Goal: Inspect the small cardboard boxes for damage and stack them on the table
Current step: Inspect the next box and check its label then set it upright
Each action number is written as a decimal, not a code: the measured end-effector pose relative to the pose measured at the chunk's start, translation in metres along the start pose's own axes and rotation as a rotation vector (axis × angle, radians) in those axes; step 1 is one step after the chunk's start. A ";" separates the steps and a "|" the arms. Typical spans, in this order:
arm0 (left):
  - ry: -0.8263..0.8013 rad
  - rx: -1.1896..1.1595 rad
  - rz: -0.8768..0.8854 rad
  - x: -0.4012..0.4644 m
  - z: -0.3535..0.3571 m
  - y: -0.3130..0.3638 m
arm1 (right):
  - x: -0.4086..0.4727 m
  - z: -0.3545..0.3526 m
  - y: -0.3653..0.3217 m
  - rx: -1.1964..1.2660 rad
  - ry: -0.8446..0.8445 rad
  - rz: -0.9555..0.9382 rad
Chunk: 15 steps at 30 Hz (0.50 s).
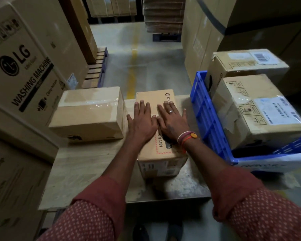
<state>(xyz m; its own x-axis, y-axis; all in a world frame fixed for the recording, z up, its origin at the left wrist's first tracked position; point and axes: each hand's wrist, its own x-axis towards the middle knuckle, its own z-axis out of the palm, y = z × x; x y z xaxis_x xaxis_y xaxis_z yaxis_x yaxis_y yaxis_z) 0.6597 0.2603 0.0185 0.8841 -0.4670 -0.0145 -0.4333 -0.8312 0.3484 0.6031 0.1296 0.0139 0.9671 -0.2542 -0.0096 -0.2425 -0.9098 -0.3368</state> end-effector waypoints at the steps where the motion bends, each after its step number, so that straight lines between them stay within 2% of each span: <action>1: -0.002 -0.002 0.002 0.001 0.001 -0.002 | 0.002 -0.002 0.002 0.022 0.029 0.005; 4: 0.000 -0.006 0.018 -0.004 0.005 -0.006 | 0.020 -0.017 0.003 -0.017 0.119 0.010; 8: 0.074 -0.082 -0.018 -0.009 0.003 -0.004 | 0.045 -0.013 0.007 0.006 -0.043 0.057; 10: 0.130 -0.230 -0.179 -0.010 0.007 -0.008 | 0.048 -0.005 0.012 0.101 -0.074 0.101; 12: 0.099 -0.439 -0.372 -0.008 0.008 -0.016 | 0.048 -0.005 0.013 0.156 -0.046 0.096; 13: 0.063 -0.543 -0.416 -0.007 0.007 -0.020 | 0.047 -0.006 0.013 0.168 -0.039 0.093; 15: 0.033 -0.664 -0.391 -0.010 0.007 -0.025 | 0.041 -0.008 0.011 0.201 -0.029 0.080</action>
<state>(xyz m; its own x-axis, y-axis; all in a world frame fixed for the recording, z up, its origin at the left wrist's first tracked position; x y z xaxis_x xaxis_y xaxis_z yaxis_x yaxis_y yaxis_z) 0.6604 0.2842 0.0035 0.9606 -0.1591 -0.2277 0.0980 -0.5731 0.8136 0.6391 0.1065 0.0178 0.9478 -0.3110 -0.0703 -0.3016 -0.8028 -0.5144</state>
